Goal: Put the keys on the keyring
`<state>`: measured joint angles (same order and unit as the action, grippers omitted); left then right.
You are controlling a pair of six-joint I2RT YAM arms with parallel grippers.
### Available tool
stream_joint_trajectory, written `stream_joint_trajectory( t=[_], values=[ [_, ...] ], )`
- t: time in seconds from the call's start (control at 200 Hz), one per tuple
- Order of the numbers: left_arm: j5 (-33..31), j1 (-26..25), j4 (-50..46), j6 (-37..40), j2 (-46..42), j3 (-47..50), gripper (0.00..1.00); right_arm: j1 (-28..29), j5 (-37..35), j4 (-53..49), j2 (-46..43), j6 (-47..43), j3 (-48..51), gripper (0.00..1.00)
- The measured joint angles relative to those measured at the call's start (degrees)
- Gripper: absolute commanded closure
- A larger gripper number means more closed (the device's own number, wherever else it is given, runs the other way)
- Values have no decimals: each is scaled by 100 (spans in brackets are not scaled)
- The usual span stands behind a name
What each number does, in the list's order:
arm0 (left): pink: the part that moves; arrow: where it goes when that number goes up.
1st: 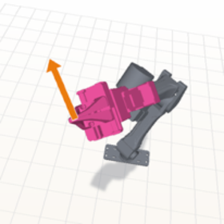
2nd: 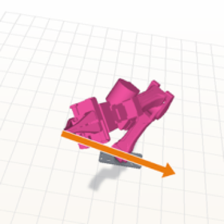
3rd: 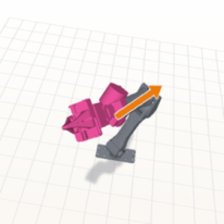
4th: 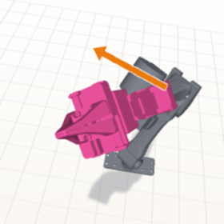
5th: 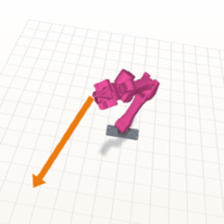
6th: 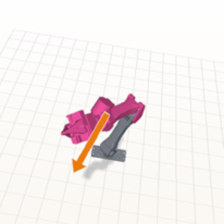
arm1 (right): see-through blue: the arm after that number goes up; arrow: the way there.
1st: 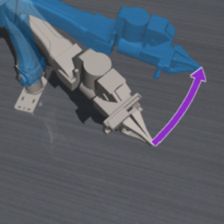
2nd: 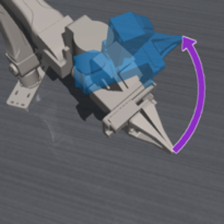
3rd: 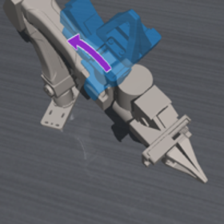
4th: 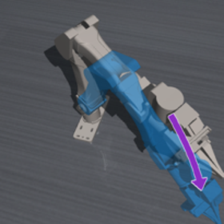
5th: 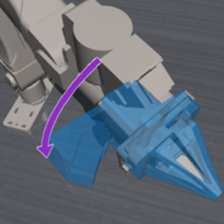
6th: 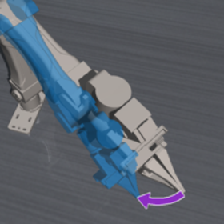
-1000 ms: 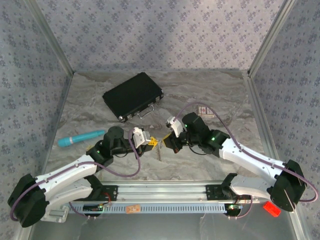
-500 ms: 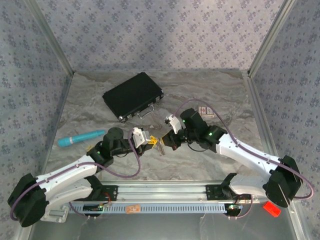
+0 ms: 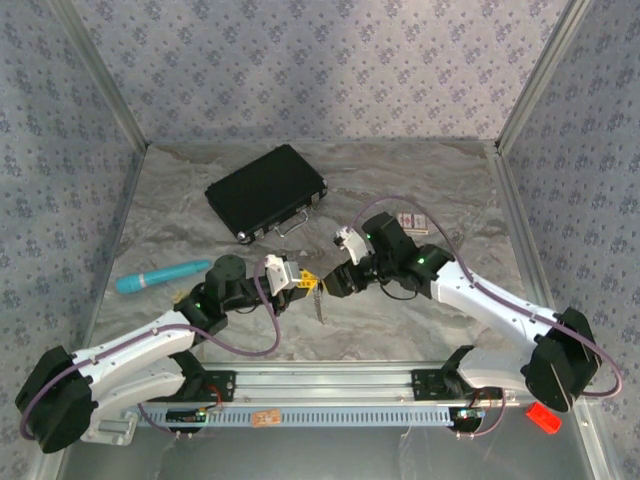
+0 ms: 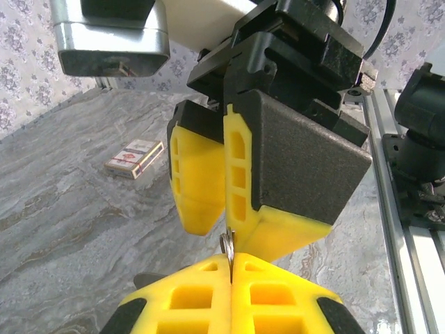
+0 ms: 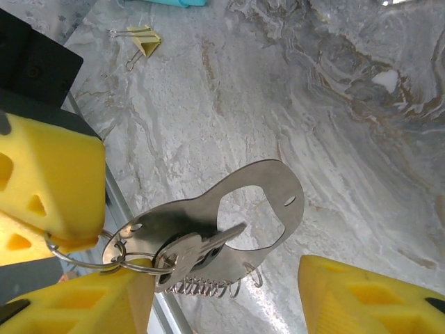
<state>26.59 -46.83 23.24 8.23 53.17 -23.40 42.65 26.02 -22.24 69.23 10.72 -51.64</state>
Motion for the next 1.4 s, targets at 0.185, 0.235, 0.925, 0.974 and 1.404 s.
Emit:
stream_joint_trajectory(
  t=[0.185, 0.235, 0.925, 0.974, 1.404],
  values=[
    [140, -17, 328, -199, 131, 63, 100, 20, -94, 625, -1067, -927, 560, 42],
    [192, -17, 404, -267, 219, 87, 100, 63, -59, 997, -1460, -1362, 920, 44],
    [730, -17, 660, -470, 546, 107, 100, 197, 442, 2072, -1106, -2922, 1453, 76],
    [732, -17, 658, -470, 546, 107, 100, 197, 490, 2072, -1069, -2940, 1453, 77],
    [721, -15, 647, -468, 544, 118, 100, 197, 684, 1893, -957, -3034, 1366, 100]
  ],
)
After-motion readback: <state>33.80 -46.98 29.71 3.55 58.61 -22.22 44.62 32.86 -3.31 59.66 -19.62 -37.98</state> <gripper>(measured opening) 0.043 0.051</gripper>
